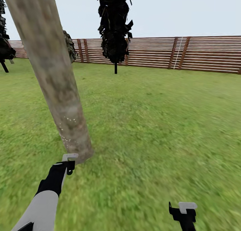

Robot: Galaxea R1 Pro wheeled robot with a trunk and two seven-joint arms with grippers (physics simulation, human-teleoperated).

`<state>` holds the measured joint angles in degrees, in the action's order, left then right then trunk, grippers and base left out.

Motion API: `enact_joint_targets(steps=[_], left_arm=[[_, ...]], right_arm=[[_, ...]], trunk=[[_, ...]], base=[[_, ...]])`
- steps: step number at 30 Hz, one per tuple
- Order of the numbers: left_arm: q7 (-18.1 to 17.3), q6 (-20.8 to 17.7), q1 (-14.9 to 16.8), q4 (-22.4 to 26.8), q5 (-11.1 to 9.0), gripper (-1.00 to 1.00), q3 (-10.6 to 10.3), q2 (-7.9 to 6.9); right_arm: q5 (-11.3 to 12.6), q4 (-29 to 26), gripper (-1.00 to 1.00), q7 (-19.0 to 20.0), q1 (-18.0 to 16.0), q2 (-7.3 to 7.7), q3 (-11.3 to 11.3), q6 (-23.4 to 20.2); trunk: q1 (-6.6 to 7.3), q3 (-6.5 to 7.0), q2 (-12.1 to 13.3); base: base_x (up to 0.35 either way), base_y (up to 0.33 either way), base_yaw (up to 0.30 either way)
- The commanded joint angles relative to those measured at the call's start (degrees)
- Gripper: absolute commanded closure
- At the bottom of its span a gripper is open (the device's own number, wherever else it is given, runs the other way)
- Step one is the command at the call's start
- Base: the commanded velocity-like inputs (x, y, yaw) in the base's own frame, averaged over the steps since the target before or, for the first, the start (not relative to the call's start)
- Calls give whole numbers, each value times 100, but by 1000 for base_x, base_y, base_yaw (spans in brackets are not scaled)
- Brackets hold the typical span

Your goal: In the garden, pick up the pesticide atomizer on the floor and spray pesticide onto both trees until each tree trunk is fully covered.

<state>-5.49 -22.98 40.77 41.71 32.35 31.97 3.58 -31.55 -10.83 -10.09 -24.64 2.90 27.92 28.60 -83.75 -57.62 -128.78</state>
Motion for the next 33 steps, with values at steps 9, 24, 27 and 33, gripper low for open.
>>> enact_joint_targets(steps=[9, 24, 27, 33], left_arm=[[-57, -14, 9, 21, 43, 100, 46, 11], [-57, -14, 8, 16, 34, 100, 46, 75], [-62, -4, 5, 28, -86, 100, 46, 74], [-197, 1151, -400, 109, -369, 100, 29, -20]], right_arm=[[-62, 11, -100, -28, -6, -9, 30, 18], [-62, 11, -100, -28, -6, -9, 30, 18], [-62, 11, -100, -28, -6, -10, 30, 18], [-62, 11, -100, -28, -7, -9, 30, 15]], trunk=[[-2, -5, -2], [-2, -5, -2], [-2, -5, -2], [-2, -5, -2]], base=[[102, -238, 125], [47, -274, 154], [32, -275, 106], [2, -274, 248]])
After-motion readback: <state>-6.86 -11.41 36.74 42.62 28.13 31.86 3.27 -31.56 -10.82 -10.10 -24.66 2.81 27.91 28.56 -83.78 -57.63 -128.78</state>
